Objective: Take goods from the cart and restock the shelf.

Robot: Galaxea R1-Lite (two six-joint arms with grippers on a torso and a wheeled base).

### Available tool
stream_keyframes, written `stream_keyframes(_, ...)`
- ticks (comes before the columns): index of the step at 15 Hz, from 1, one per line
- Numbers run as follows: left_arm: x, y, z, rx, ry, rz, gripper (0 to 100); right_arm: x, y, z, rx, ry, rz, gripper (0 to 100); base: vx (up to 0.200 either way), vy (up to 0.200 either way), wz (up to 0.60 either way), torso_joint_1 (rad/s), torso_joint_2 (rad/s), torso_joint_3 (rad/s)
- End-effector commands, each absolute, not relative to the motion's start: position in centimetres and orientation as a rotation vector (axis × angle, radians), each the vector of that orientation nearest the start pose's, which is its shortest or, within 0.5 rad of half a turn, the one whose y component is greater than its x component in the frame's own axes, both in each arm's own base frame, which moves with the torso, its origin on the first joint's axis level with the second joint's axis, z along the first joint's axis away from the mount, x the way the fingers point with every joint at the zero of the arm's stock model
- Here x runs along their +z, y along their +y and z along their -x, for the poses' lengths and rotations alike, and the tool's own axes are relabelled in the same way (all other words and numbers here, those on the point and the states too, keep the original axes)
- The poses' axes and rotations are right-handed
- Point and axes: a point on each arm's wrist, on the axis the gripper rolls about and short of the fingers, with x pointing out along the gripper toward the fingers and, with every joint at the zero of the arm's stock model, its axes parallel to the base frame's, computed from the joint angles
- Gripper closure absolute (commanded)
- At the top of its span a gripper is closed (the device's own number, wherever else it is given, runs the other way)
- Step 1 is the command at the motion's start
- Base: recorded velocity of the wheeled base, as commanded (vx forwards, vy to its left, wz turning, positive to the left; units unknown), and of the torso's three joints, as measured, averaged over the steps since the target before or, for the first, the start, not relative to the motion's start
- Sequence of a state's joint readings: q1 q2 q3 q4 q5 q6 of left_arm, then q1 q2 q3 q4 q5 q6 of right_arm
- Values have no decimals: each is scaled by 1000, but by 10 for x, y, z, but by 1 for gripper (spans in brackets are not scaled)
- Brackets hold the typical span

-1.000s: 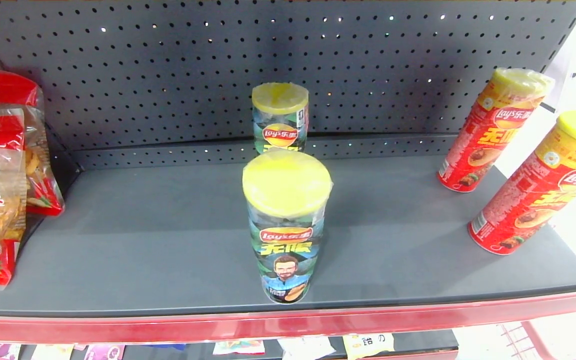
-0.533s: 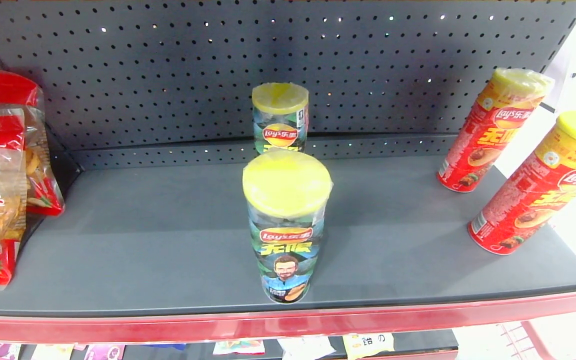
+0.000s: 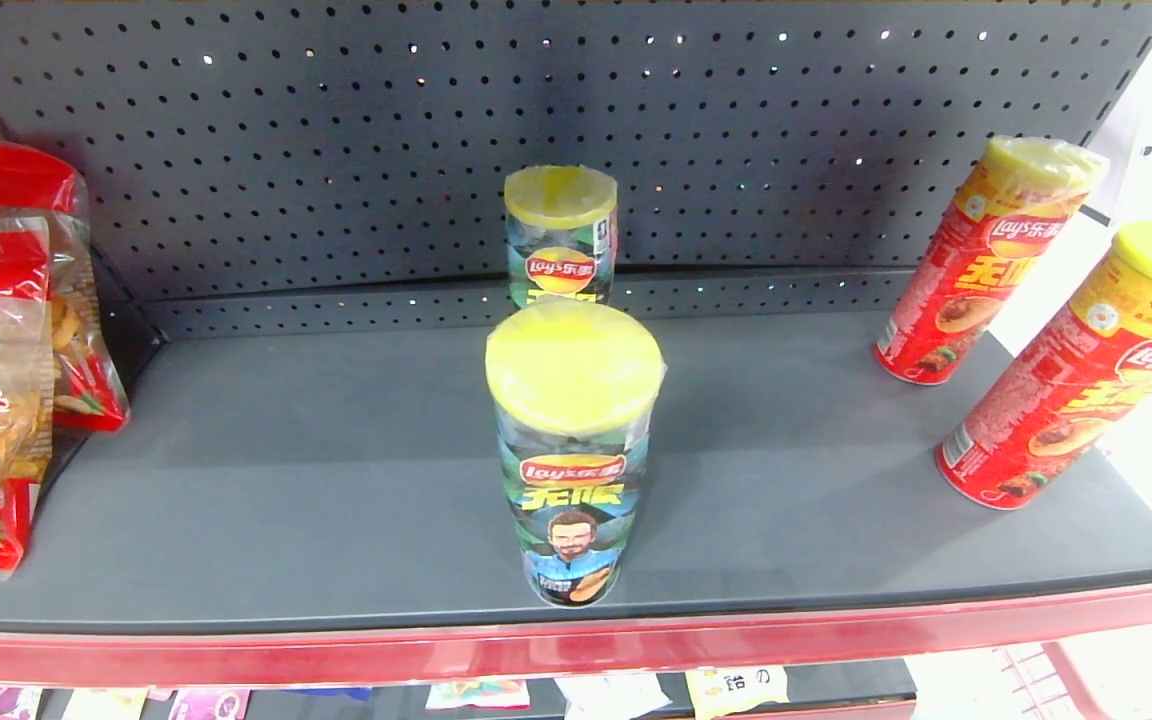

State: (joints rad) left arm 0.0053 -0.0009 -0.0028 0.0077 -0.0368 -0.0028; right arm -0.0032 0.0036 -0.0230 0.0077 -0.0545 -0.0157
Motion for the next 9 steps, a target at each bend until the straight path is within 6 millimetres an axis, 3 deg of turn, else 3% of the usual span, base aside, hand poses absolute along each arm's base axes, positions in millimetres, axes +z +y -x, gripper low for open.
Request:
stream_keyframes(1,76,-1,23,-31,5,3,0,76,-1,23,-64,2,11,0,0,0,0,0,0,0)
stream_keyframes(9,75,-1,23,-31,6,3,0,75,-1,23,-60,2,9,0,0,0,0,0,0,0)
